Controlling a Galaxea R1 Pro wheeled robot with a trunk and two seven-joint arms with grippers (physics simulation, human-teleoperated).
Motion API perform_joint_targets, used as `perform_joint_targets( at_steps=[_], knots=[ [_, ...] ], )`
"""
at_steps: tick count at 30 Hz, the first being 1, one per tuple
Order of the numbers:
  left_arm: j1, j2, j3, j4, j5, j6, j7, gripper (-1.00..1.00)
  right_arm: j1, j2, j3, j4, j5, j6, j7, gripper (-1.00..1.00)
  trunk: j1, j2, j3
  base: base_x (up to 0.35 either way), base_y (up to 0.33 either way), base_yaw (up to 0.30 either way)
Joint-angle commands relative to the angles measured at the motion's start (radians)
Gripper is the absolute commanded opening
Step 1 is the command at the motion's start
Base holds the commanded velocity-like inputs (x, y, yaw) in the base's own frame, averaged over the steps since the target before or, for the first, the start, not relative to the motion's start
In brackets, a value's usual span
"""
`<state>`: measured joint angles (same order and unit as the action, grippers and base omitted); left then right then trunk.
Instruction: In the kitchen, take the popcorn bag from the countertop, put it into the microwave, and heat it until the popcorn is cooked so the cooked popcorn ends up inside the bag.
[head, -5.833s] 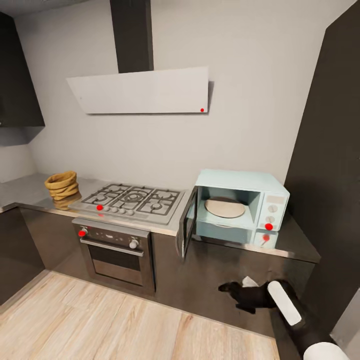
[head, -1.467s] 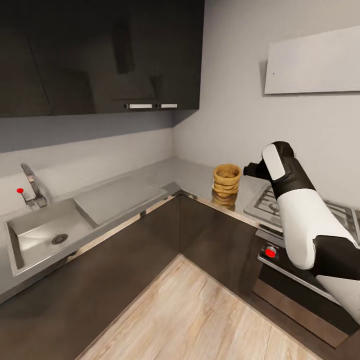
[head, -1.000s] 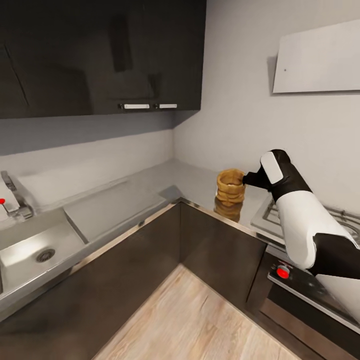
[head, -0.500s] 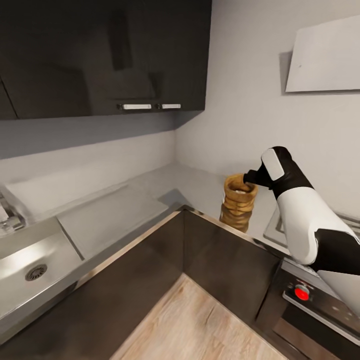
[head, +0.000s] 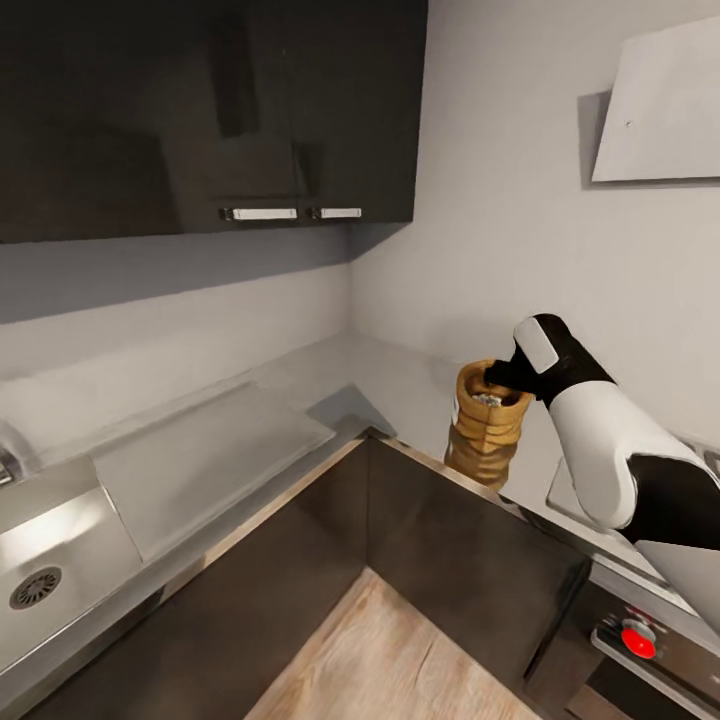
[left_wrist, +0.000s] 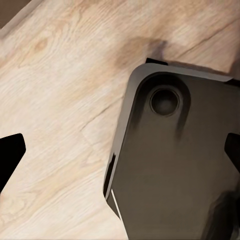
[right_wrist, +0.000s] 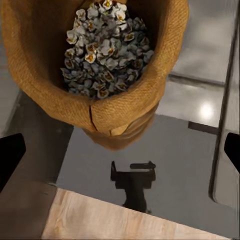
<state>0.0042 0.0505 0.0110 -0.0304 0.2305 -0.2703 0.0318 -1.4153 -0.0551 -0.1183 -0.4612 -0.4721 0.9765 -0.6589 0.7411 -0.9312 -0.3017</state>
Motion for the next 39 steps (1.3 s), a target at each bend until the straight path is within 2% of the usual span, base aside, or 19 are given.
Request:
perform_joint_targets(
  at_steps=[1,3,5,7,10,18,22,25,32,39],
  knots=[
    [0.0,0.0,0.0,-0.002,0.001,-0.001,0.002,1.0,-0.001,0.0,-0.001,0.0,-0.011,-0.006,-0.022,1.0,0.0,-0.001,-0.001,0.13,0.0,0.0],
    [0.0,0.0,0.0,-0.002,0.0,0.001,0.002,1.0,-0.001,-0.001,-0.004,0.002,-0.011,-0.026,-0.056,1.0,0.0,-0.001,-0.001,0.229,0.0,0.0],
    [0.0,0.0,0.0,-0.002,0.0,0.001,0.002,1.0,-0.001,-0.001,-0.03,0.002,-0.012,-0.04,-0.076,1.0,0.0,-0.001,-0.001,0.295,0.0,0.0],
    [0.0,0.0,0.0,-0.002,0.0,0.0,0.002,1.0,-0.001,-0.003,-0.074,0.003,-0.011,-0.046,-0.084,1.0,0.0,-0.001,-0.001,0.162,0.0,0.0],
    [0.0,0.0,0.0,-0.002,0.0,-0.001,0.002,1.0,-0.001,-0.002,-0.103,0.003,-0.01,-0.049,-0.088,1.0,0.0,-0.001,-0.001,0.053,0.0,0.0],
    [0.0,-0.001,0.0,-0.002,0.0,-0.003,0.002,1.0,-0.001,-0.007,-0.111,0.007,-0.01,-0.059,-0.092,1.0,0.0,-0.001,-0.001,0.128,0.0,0.0],
    [0.0,-0.001,0.0,-0.002,0.001,-0.002,0.002,1.0,-0.003,-0.034,-0.113,0.008,-0.011,-0.075,-0.121,1.0,0.0,-0.001,-0.001,0.209,0.0,0.0],
    [0.0,-0.002,0.0,-0.002,0.0,-0.002,0.002,1.0,-0.004,-0.042,-0.113,0.015,-0.011,-0.078,-0.142,1.0,0.0,-0.001,-0.001,0.046,0.0,0.0],
    [0.0,-0.003,0.0,-0.002,0.0,-0.003,0.002,1.0,-0.004,-0.048,-0.113,0.121,-0.012,-0.107,-0.151,1.0,0.0,-0.001,-0.001,0.003,0.0,0.0],
    [0.0,-0.003,-0.001,-0.002,0.0,-0.002,0.002,1.0,-0.004,-0.049,-0.113,0.148,-0.013,-0.123,-0.151,1.0,0.0,-0.001,-0.001,0.064,0.0,0.0]
  ],
)
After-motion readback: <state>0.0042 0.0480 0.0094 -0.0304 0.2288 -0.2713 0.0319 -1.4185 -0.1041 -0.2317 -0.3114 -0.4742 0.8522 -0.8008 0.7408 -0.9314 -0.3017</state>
